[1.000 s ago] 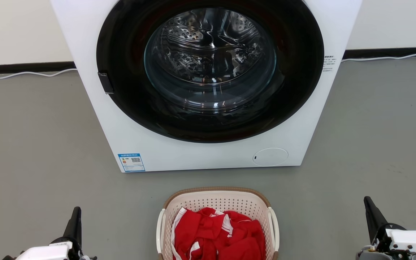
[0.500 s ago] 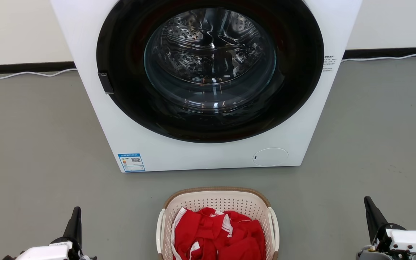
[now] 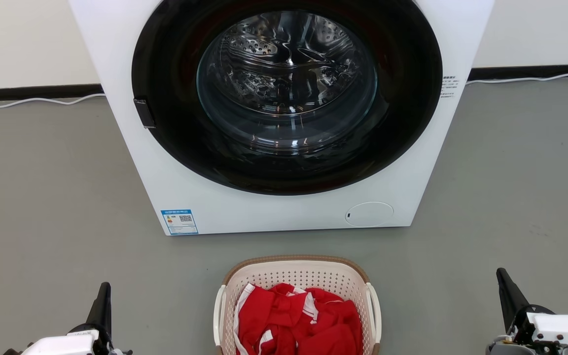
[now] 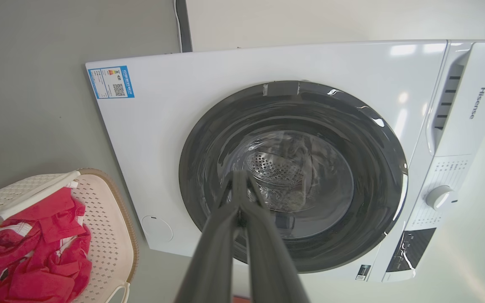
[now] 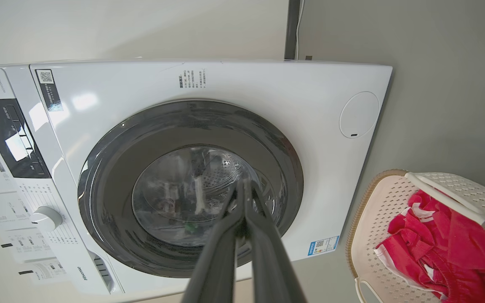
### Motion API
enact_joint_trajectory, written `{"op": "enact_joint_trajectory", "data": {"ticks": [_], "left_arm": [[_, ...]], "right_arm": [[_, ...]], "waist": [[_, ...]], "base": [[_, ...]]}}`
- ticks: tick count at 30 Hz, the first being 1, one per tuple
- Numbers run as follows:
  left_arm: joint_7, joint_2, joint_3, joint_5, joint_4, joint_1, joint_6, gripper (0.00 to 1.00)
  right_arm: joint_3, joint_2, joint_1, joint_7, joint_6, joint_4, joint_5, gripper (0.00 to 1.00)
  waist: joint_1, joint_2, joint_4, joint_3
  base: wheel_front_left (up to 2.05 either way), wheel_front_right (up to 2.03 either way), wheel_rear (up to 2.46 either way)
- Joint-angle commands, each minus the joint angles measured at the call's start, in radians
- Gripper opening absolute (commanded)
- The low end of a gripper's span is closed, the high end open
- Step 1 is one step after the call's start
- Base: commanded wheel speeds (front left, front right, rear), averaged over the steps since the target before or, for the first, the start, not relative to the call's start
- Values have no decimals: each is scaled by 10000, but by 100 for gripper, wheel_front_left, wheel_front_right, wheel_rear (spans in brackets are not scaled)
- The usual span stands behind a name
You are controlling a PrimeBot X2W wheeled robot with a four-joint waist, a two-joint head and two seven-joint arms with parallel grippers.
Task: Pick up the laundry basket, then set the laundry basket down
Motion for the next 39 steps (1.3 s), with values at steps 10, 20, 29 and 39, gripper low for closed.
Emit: {"op": "enact_joint_trajectory", "data": {"ticks": [10,20,29,39], "left_arm": [[33,189,324,-76,-215,-472,-75,0],[33,189,324,-76,-216,-472,-75,0],[33,189,324,-76,-216,-472,-75,0],[33,189,324,-76,-216,-472,-75,0]], "right_arm": [[156,-85,-300,63,31,-291,-81,0],[150,-81,-300,68,31,-291,-86,0],[145,-78,-301,72,31,-291,-90,0],[140,-74,-301,76,31,-291,-94,0]], "waist": [[0,-1,0,0],[0,-1,0,0],[0,-1,0,0],[0,-1,0,0]], "base": [[0,0,0],[0,0,0],[0,0,0],[0,0,0]]}}
